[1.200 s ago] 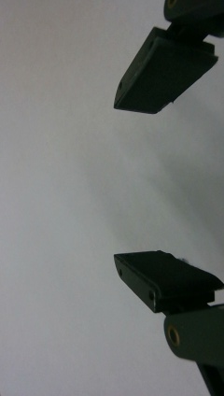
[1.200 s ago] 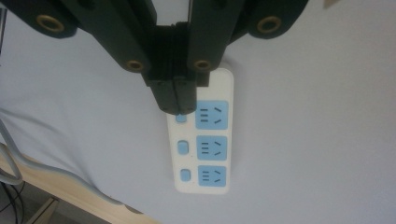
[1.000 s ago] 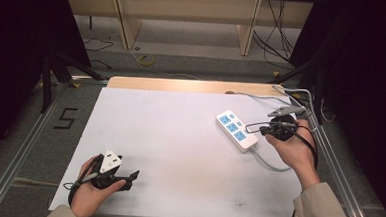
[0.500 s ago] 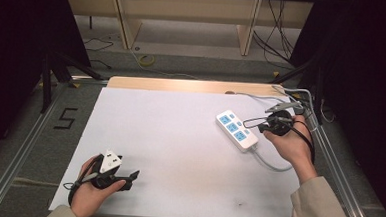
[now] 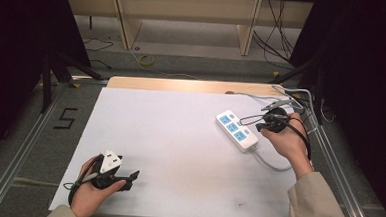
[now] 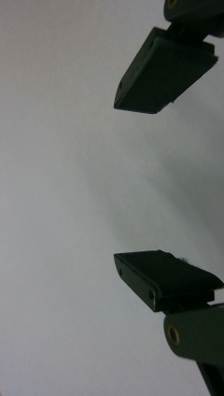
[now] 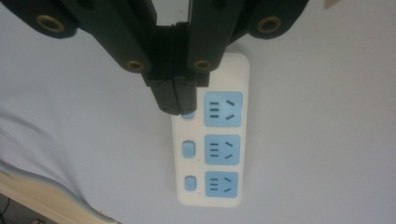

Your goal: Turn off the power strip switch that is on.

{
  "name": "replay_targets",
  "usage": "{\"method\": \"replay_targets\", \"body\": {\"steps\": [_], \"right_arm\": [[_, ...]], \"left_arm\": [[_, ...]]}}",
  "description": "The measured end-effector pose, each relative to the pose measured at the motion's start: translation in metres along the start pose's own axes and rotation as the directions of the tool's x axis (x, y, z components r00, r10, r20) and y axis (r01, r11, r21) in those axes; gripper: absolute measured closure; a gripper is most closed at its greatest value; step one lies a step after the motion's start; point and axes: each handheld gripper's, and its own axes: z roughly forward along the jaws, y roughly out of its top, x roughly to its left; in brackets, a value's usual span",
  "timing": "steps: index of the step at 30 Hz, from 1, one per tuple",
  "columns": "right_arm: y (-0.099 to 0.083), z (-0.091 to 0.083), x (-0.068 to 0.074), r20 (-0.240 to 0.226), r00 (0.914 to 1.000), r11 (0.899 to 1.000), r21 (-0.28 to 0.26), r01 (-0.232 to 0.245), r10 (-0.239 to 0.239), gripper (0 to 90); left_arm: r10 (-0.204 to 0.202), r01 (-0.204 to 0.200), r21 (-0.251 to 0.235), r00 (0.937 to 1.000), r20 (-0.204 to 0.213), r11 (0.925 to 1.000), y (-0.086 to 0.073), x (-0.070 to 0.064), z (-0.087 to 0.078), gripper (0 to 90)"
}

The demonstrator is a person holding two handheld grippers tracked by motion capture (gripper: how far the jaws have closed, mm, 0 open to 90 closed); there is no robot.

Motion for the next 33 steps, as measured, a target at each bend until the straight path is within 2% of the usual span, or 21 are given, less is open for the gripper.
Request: {"method": "replay_targets", "body": {"steps": [21,33], "right_arm": [[0.016,0.019,-0.002,-0.006,0.9999,0.999,0.048,0.012,-0.011,90.0],[0.019,0.032,-0.005,-0.017,0.9998,0.996,0.086,0.012,-0.011,90.0]], "left_arm": [[0.001,-0.001,0.003,1.0000,0.003,1.0000,0.000,0.000,0.000,21.2],[0.000,0.000,0.004,1.0000,0.003,1.0000,0.000,-0.001,0.001,21.3]]}}
